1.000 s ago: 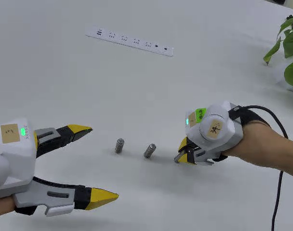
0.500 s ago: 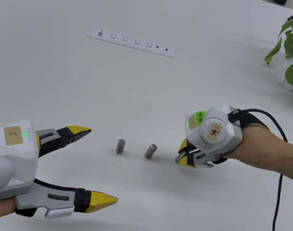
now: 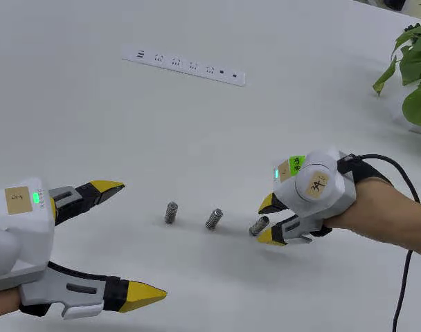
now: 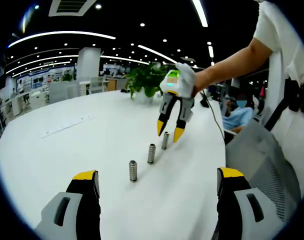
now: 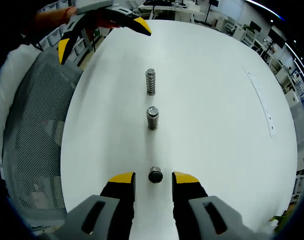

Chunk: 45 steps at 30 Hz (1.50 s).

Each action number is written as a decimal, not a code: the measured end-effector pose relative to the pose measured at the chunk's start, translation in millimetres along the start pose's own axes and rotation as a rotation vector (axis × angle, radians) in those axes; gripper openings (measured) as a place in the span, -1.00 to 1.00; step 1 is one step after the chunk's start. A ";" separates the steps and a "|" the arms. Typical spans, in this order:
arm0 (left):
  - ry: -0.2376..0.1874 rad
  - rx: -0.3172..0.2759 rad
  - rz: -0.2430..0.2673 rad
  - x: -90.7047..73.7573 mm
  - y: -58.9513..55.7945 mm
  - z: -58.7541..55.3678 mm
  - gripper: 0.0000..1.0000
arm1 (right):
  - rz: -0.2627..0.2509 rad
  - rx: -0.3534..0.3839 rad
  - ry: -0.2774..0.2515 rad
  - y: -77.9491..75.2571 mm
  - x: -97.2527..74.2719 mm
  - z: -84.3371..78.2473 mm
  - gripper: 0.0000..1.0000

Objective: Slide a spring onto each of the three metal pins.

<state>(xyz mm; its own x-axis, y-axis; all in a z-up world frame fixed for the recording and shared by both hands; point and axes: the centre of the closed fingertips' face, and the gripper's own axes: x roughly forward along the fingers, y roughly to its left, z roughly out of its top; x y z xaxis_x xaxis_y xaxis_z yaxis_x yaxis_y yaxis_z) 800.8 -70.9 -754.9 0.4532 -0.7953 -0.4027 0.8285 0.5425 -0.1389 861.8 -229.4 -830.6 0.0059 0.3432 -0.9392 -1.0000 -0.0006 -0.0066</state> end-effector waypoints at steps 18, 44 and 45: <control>0.052 0.035 0.021 -9.3 1.3 -5.7 1.00 | -0.174 0.323 -0.311 12.4 -52.8 -8.5 0.18; 0.100 0.029 0.040 -19.1 -10.0 -17.6 1.00 | -0.313 0.559 -0.601 58.8 -72.7 -18.7 0.56; 0.099 0.029 0.041 -19.4 -10.6 -17.5 1.00 | -0.315 0.562 -0.606 59.1 -72.9 -21.1 0.56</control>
<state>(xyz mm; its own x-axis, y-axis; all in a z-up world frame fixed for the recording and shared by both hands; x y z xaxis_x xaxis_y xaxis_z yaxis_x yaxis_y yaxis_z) 777.5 -56.5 -761.5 0.4533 -0.7411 -0.4953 0.8197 0.5649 -0.0950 802.3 -274.3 -769.7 0.4384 0.6885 -0.5777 -0.8065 0.5850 0.0852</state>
